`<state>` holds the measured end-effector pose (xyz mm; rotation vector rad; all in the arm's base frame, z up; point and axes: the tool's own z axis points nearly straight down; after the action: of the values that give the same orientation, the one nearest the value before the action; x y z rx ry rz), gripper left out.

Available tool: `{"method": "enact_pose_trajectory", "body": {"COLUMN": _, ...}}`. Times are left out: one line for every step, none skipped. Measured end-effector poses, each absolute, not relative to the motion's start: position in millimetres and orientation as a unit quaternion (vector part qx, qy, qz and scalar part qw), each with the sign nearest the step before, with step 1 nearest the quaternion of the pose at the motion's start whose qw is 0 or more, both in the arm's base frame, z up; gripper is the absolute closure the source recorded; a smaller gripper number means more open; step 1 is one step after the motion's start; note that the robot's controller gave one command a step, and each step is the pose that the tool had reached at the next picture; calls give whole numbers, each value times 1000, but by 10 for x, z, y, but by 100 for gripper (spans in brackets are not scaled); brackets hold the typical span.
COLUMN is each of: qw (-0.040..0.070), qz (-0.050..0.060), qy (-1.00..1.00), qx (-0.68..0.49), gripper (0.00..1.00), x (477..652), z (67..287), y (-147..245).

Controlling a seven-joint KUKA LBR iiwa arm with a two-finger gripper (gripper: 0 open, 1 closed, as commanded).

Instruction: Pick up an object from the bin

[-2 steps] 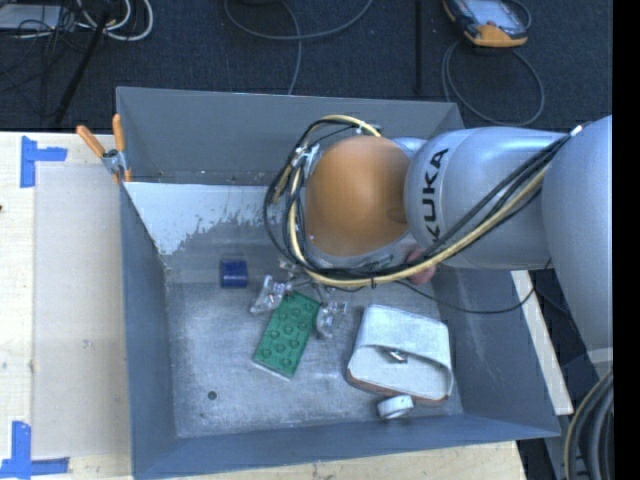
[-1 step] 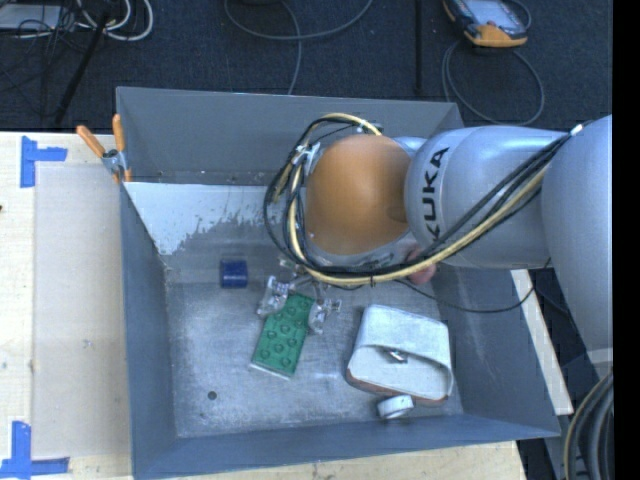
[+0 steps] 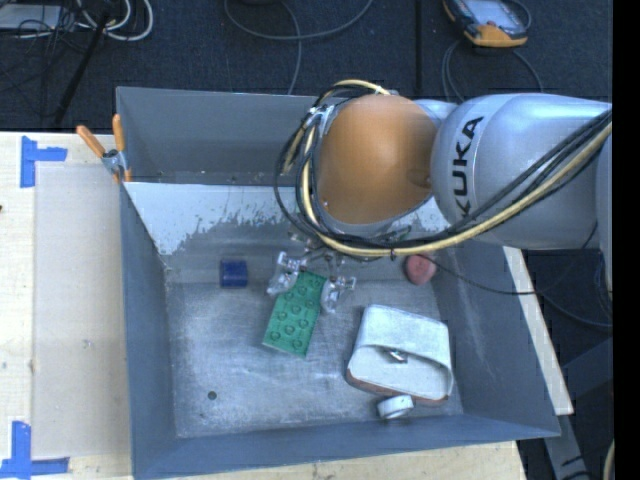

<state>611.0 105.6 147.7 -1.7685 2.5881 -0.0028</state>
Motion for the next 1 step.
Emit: {"method": "enact_pose_trajectory", "body": {"qw": 2, "qz": 0, "qy": 827, "qx": -562, "gripper": 100, "x": 6117, "z": 1774, "y": 1076}}
